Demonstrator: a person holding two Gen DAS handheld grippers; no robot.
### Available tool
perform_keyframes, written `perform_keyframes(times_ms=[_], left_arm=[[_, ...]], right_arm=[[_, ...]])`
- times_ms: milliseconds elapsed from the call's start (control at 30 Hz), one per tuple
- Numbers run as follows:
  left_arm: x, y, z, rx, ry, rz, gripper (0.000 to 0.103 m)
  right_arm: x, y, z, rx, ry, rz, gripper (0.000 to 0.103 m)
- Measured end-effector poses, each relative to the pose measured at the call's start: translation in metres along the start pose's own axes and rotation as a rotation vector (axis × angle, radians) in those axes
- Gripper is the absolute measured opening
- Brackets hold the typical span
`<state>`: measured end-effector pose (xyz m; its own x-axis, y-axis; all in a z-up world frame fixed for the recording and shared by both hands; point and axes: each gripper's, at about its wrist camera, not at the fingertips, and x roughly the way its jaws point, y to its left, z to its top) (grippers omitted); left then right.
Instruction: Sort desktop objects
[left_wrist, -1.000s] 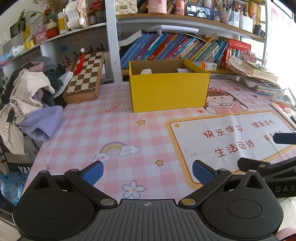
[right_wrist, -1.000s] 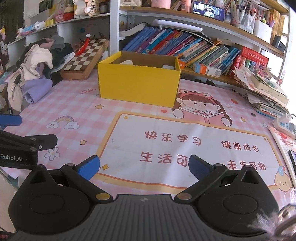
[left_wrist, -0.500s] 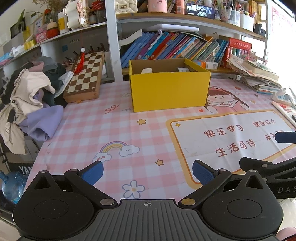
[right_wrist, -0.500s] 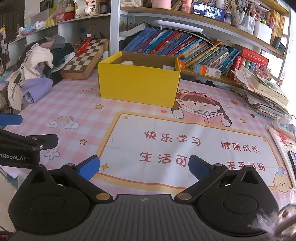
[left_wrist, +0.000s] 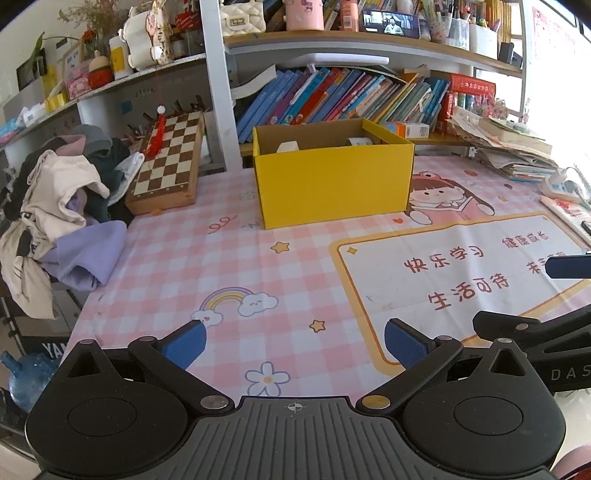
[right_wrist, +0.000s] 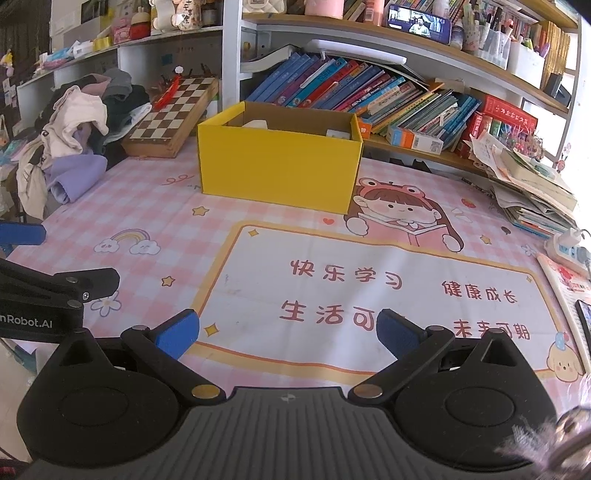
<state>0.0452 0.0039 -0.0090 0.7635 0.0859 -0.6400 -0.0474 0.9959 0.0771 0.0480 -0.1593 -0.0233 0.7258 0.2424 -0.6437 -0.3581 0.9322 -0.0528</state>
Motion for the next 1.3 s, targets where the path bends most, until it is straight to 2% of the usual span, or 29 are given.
perform_keyframes(times_ms=[1300], left_arm=[[-0.0012,0.0017,-0.001,-0.012,0.011,-0.011,0.103]], right_arm=[[0.001,-0.0068,0.0,-0.014,0.004,0.008,0.103]])
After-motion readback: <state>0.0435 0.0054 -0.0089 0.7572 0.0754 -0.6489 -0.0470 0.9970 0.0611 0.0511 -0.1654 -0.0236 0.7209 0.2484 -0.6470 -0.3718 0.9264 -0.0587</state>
